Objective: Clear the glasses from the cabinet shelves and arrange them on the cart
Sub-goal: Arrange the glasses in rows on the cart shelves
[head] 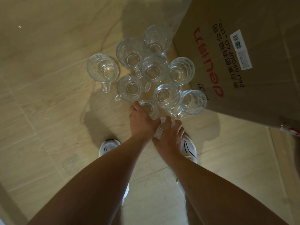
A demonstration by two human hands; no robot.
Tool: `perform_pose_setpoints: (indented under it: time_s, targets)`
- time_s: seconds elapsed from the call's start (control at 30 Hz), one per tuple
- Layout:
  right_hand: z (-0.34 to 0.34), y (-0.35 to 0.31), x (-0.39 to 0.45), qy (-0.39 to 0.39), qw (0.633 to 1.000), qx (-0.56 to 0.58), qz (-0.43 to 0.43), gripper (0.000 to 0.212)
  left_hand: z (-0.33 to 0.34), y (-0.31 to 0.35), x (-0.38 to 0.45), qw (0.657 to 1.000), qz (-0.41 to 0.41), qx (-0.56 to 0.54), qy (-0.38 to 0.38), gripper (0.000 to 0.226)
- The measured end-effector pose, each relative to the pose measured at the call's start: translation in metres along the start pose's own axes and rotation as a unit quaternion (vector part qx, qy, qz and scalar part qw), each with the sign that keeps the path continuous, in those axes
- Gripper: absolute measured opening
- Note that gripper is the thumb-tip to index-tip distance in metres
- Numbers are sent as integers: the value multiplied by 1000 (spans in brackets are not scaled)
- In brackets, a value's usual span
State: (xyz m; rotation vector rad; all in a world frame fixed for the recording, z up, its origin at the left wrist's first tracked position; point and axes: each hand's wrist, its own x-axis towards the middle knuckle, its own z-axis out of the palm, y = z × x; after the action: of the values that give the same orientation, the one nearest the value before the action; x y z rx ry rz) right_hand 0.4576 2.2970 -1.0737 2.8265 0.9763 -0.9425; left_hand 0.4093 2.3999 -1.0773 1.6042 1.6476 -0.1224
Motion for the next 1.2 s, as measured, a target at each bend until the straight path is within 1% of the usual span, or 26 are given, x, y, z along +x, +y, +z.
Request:
perform_pose_setpoints:
  time_s: [0.2,0.4,0.57,0.7,0.87,0.93,1.07,1.2]
  targets:
    - [-13,1,1,-49,999,2,6,88,-15,-9,-2,1000,14,21,-11,104]
    - [-48,-7,-17,-73,997,-12,-19,92,-53,0,-23,999,3,39,-32,96]
    - [-101,-28,-45,-69,997,-9,-41,93,-114,28,-48,999,8,39,-36,99]
    - [-160,-57,-68,-66,995,-29,-62,94,-177,61,-72,999,24,41,-14,92]
    - [-251,-98,-102,-74,993,-23,-90,98,-273,107,-107,999,40,33,-12,106]
    - [-289,-115,-119,-80,992,-20,-100,100,-317,125,-125,999,42,23,-13,106]
    - [-366,-150,-155,-92,988,-22,-121,108,-408,157,-164,997,65,28,21,110]
    - [-452,-197,-188,-80,983,-66,-153,110,-501,190,-206,995,93,2,40,111]
